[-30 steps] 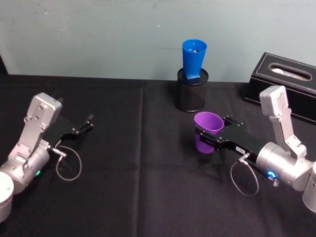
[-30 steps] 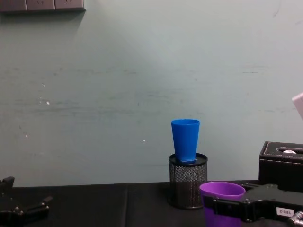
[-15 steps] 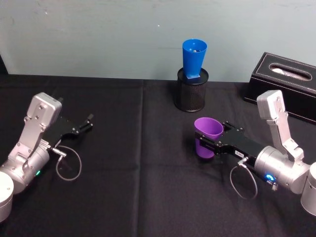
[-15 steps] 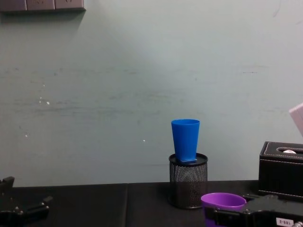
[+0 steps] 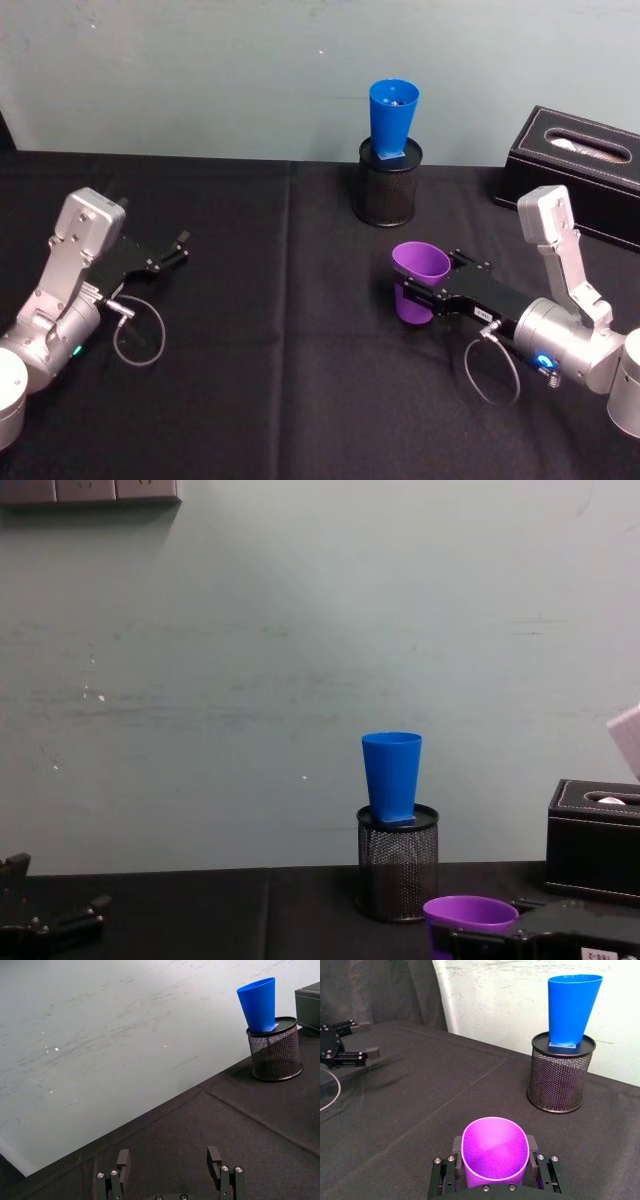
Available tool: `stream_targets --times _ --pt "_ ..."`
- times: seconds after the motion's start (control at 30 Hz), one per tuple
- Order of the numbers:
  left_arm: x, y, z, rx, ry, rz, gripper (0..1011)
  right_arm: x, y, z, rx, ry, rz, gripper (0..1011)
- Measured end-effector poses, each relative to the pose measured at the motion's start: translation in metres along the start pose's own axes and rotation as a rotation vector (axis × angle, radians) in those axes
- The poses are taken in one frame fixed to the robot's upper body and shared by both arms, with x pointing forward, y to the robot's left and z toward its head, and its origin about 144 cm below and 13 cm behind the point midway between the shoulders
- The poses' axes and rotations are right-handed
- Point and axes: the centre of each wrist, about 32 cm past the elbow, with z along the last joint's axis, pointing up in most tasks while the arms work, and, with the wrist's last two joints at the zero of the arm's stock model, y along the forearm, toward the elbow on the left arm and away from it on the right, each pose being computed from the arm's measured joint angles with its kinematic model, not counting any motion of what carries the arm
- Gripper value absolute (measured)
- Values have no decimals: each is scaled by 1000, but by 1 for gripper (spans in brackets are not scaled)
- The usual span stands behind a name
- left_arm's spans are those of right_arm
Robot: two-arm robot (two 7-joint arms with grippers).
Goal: Pick up one cup with a gripper and tap it against the other cup.
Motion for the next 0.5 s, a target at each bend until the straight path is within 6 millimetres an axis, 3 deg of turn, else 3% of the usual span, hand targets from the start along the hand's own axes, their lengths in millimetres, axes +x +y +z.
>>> stream_targets --times 0.33,0.5 --pt "0 0 0 0 0 0 1004 0 0 0 2 -1 0 731" --pt "0 0 0 0 0 0 1004 0 0 0 2 -1 0 833"
